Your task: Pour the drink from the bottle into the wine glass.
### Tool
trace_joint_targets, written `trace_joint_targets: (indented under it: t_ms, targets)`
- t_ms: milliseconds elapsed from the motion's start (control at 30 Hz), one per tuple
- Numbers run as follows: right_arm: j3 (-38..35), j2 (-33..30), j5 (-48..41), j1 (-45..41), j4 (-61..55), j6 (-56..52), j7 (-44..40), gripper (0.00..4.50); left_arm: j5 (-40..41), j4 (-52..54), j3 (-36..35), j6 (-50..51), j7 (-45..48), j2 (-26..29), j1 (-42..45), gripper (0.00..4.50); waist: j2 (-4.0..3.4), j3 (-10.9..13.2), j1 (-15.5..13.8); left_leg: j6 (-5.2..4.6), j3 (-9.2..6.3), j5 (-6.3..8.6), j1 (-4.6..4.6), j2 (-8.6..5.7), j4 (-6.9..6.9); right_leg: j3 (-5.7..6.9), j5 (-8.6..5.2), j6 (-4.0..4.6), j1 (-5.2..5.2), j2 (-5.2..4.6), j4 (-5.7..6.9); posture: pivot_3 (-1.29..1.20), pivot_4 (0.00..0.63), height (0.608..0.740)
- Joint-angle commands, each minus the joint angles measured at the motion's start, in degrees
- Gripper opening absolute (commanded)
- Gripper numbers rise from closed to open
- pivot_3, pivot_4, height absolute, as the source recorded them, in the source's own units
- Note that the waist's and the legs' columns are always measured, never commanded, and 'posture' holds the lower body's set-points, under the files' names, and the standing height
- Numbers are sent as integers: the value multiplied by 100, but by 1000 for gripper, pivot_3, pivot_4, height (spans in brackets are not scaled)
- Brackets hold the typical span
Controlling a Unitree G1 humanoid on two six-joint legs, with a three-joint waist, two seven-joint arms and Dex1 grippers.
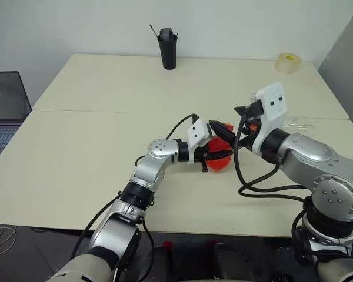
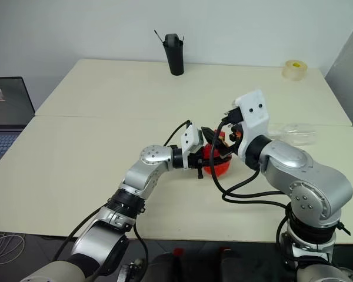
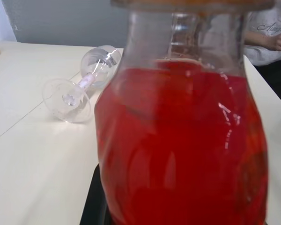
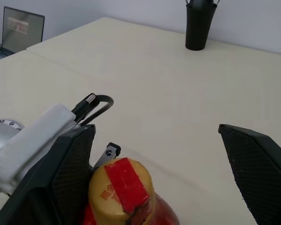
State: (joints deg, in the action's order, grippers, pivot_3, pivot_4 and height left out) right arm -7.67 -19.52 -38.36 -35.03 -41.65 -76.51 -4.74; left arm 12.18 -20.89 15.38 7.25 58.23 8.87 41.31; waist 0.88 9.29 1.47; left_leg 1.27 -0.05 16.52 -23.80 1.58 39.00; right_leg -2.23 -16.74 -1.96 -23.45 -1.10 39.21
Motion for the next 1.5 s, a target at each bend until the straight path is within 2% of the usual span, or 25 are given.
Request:
trace_joint_targets:
  t_ms: [33, 200, 367, 500, 667, 733, 867, 1100, 1500]
  targets:
    - [-150, -109, 32, 77, -81, 202, -98, 4500, 70, 305, -130, -75, -12, -8, 66, 918, 0, 0, 2, 0, 0, 0, 0, 0, 0, 0, 0, 0, 0, 0, 0, 0, 150, 740]
    - [-489, -374, -19, 285, -138, 241, -243, 4500, 93, 328, -128, -83, -5, -18, 49, 917, 0, 0, 2, 0, 0, 0, 0, -1, 0, 0, 0, 0, 0, 0, -1, 0, 150, 740]
    - [-1157, -676, -328, 603, -353, 174, -448, 4500, 94, 311, -130, -85, 7, -32, 66, 917, 0, 0, 2, -1, 0, 1, 0, -1, 0, 0, 0, 0, 1, 0, -1, 0, 150, 740]
    - [-1783, -1146, -750, 1126, -547, 50, -786, 4500, 55, 301, -114, -116, 24, 11, 51, 917, 1, 0, -6, -2, -2, 1, -2, -1, -1, 1, 0, 0, 2, 0, -4, 0, 150, 740]
    - [-2161, -1712, -1487, 1574, -601, 12, -1319, 4500, 59, 252, -103, -143, 31, 32, 71, 903, 0, 0, -4, -3, -1, 2, 2, -4, -2, -1, 0, -1, 7, 1, -6, 0, 150, 740]
    - [-2082, -1783, -1724, 1563, -597, 73, -1388, 4500, 55, 241, -105, -152, 22, 25, 78, 903, 0, 0, 22, -3, 2, 2, 4, -4, -2, -3, 0, -1, 8, 6, -5, 0, 150, 740]
    - [-1577, -1545, -2108, 1209, -643, 229, -1156, 4500, 41, 229, -127, -163, -9, 3, 100, 903, 0, 0, 40, -3, 5, 2, 8, -5, -3, -7, 0, -1, 8, 10, -1, 0, 150, 740]
    - [-732, -1015, -1895, 547, -316, 614, -548, 4500, 39, 297, -133, -153, -35, 28, 56, 902, 0, 0, 18, -1, 0, 0, 4, -2, -1, -3, 0, -1, 7, 3, -5, 0, 150, 740]
    - [28, -921, -1032, 45, 578, 1373, -523, 4500, 43, 326, -134, -131, -65, 17, 59, 902, -1, 0, 16, -1, 0, 0, 3, -1, 0, -1, 0, -1, 7, 2, -7, 0, 150, 740]
